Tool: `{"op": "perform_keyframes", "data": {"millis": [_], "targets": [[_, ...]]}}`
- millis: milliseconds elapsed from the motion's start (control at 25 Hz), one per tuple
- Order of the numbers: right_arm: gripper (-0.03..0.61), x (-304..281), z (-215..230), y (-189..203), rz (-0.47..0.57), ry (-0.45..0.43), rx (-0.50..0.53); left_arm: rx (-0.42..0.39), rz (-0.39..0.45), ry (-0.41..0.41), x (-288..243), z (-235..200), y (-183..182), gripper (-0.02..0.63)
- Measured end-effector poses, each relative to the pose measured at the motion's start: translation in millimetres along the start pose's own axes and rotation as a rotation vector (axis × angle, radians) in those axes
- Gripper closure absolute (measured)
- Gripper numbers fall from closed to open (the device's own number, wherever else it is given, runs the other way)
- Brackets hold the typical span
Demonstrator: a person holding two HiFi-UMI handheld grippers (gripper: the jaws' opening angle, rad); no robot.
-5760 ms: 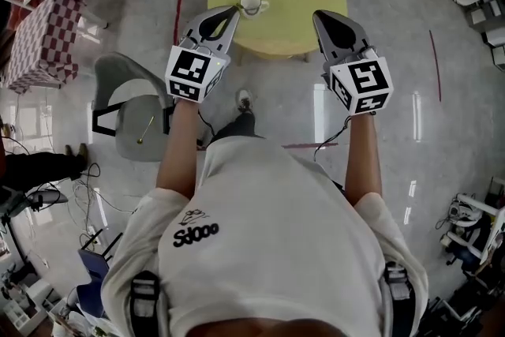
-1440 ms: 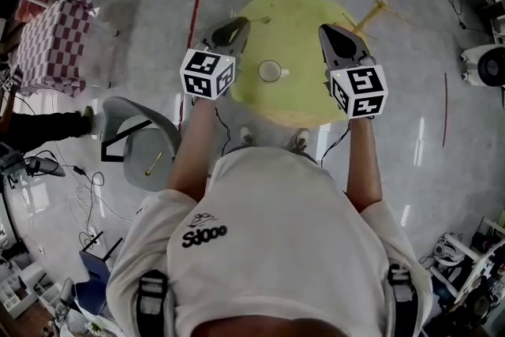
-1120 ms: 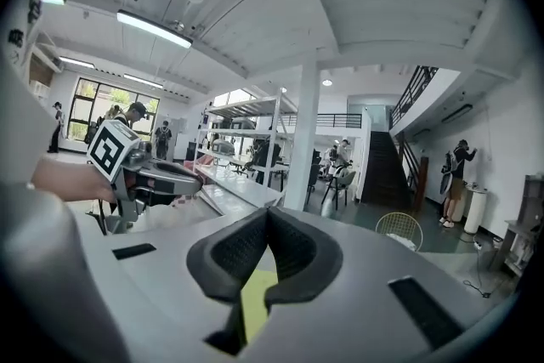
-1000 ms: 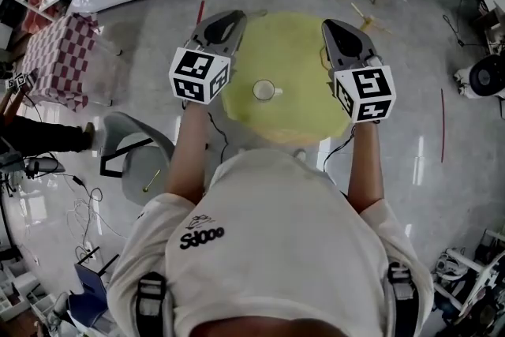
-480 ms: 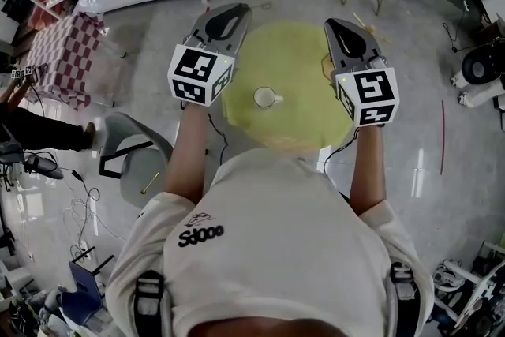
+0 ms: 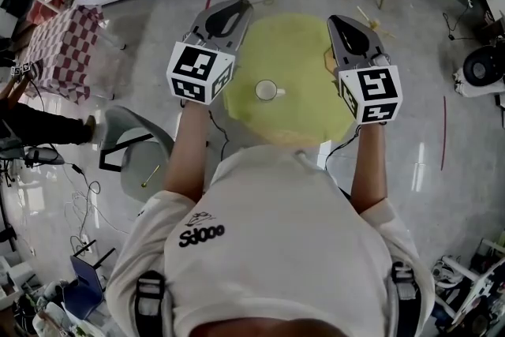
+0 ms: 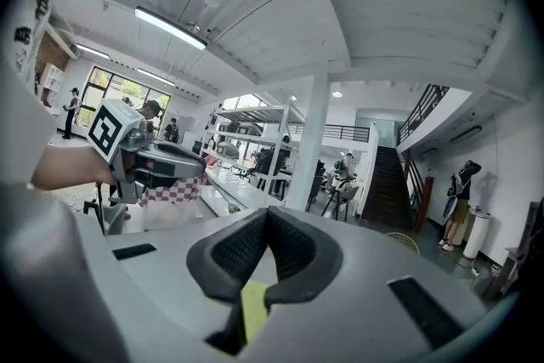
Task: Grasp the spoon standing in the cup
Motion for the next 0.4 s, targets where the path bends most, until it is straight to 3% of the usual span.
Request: {"op": "perform_keyframes", "data": {"millis": [400], "targets": [[0.557,-8.0,-2.8,8.9,-0.024,-0.002,-0.009,0.022,-0.020,0.007,1.1,-3.5,11.4,0.551]]}}
Point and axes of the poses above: the fingertips, and each gripper's own axes: x backward along the fingers, z to its right, y out of its underside, the point moved 3 cm from there along x, backward along the fingers, and after that the axes turned 6 degrees about -x, right-handed, at the moved point
